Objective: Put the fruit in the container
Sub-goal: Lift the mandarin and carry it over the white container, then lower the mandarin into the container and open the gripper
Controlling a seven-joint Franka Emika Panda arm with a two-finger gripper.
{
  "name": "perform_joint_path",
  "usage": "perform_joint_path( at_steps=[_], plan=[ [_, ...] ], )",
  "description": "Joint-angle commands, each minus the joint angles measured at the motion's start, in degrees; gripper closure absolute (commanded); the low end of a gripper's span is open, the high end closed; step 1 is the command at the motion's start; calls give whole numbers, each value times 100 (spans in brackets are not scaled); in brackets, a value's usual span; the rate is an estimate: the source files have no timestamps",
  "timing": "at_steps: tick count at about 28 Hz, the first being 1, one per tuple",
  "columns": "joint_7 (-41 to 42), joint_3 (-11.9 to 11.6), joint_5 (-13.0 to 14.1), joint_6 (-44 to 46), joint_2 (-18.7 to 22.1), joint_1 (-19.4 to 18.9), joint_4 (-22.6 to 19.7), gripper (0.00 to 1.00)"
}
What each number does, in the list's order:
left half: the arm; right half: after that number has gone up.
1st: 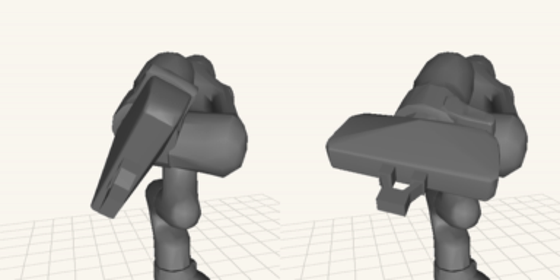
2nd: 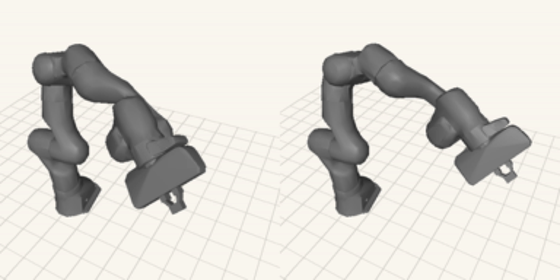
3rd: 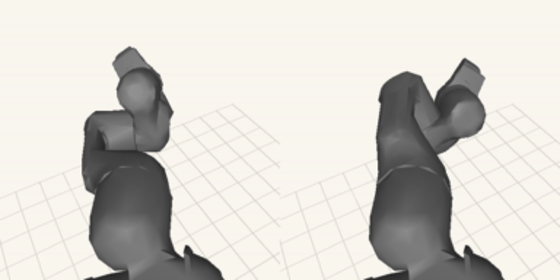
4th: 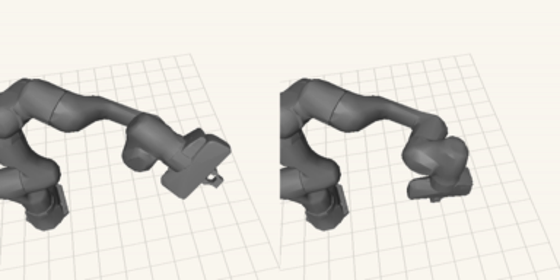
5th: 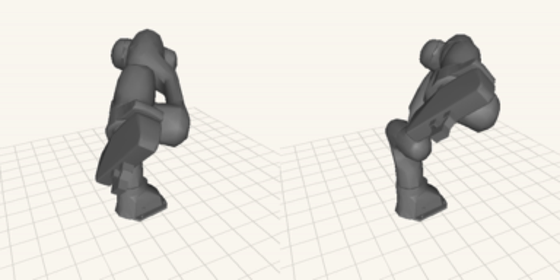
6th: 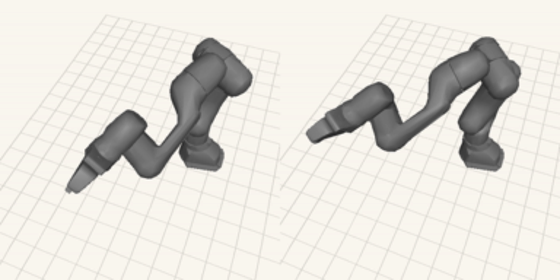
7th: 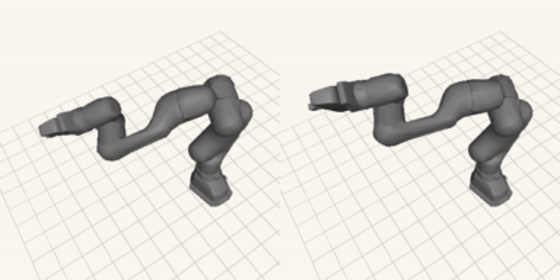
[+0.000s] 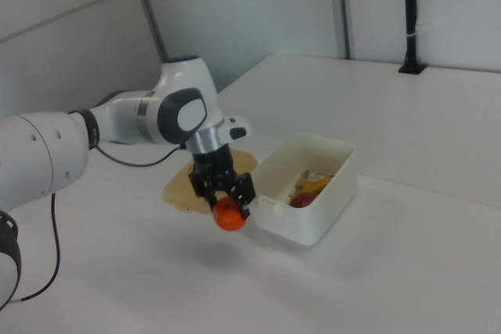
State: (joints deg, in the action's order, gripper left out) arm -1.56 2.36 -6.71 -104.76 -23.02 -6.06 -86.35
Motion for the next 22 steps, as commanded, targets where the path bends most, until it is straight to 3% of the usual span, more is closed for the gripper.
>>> perform_joint_path(
  at_steps=[1, 4, 11, 13, 16, 17, 18, 22],
  plan=[
    [113, -43, 319, -246, 0, 289, 365, 100],
    [-54, -43, 495, -755, 0, 386, 365, 100],
    [-458, -43, 495, -1696, -149, 509, 356, 96],
    [-617, -43, 495, -2013, -237, 518, 330, 72],
    [-722, -43, 469, -2093, -255, 535, 321, 29],
    [-723, -43, 452, -2084, -255, 535, 321, 10],
    [-714, -43, 451, -2066, -255, 535, 321, 2],
    [-696, -43, 478, -1892, -168, 623, 321, 0]
  ],
)
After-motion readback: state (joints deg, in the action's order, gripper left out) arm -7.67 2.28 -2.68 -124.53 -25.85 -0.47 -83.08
